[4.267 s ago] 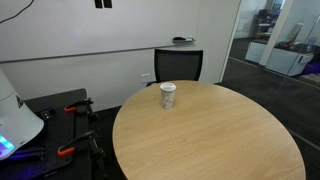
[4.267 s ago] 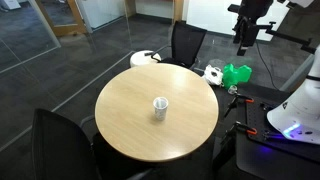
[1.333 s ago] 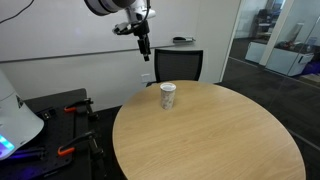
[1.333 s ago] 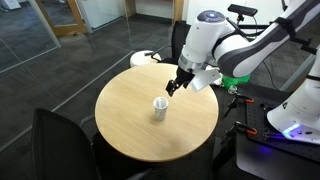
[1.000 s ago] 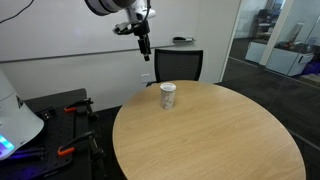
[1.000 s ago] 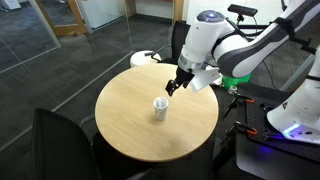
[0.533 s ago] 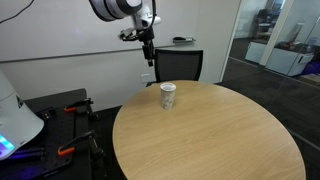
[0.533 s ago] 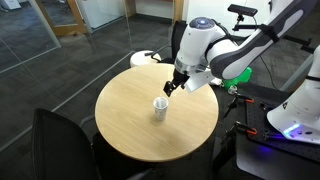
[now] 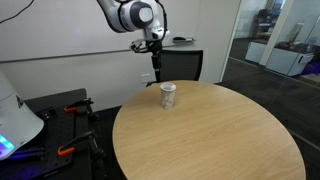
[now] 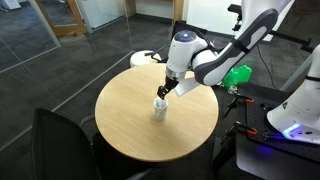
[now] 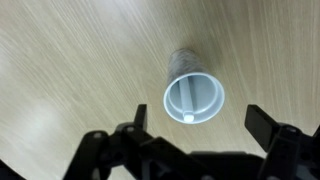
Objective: Remove the marker from the cup and put it on the table
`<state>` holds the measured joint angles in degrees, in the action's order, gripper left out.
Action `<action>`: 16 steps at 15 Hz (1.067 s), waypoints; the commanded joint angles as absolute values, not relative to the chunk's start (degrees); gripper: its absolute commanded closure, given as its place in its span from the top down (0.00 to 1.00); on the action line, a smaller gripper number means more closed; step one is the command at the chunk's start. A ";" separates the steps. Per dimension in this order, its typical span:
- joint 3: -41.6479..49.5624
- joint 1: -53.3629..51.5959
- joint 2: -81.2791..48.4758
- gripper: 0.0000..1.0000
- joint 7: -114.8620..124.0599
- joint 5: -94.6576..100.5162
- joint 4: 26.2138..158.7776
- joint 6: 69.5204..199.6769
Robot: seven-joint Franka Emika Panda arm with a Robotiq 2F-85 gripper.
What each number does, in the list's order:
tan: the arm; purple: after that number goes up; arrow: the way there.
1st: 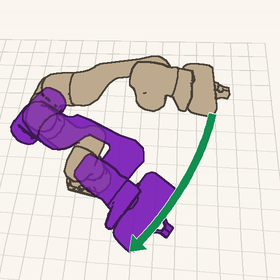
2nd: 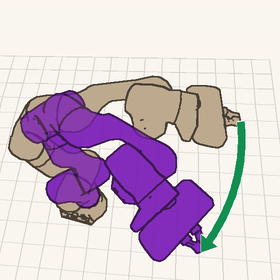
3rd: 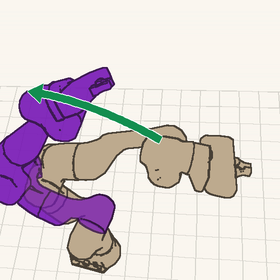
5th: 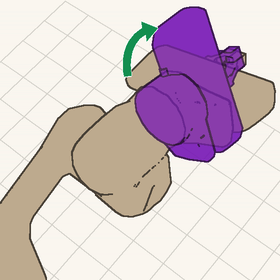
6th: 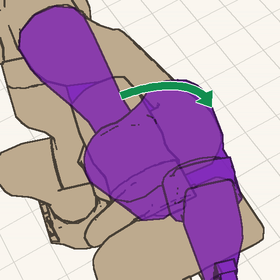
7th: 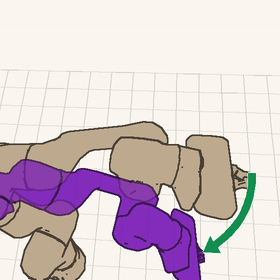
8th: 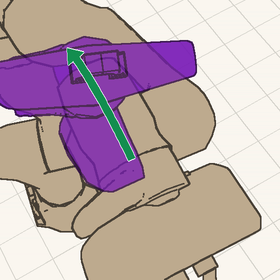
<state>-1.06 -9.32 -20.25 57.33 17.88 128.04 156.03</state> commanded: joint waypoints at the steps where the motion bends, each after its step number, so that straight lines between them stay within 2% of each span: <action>1: 1.14 -11.06 -25.48 1.00 54.31 15.21 123.52 157.51; 3: 1.53 -11.15 -27.60 0.91 52.51 13.42 121.72 157.37; 9: 3.12 -12.05 -32.32 0.80 49.06 9.55 116.82 156.84; 11: 3.43 -12.21 -33.32 0.74 48.21 8.72 115.50 156.50; 13: 3.80 -12.40 -34.32 0.70 47.45 8.01 114.24 156.10; 16: 4.09 -12.17 -35.92 0.69 46.08 6.97 112.25 155.70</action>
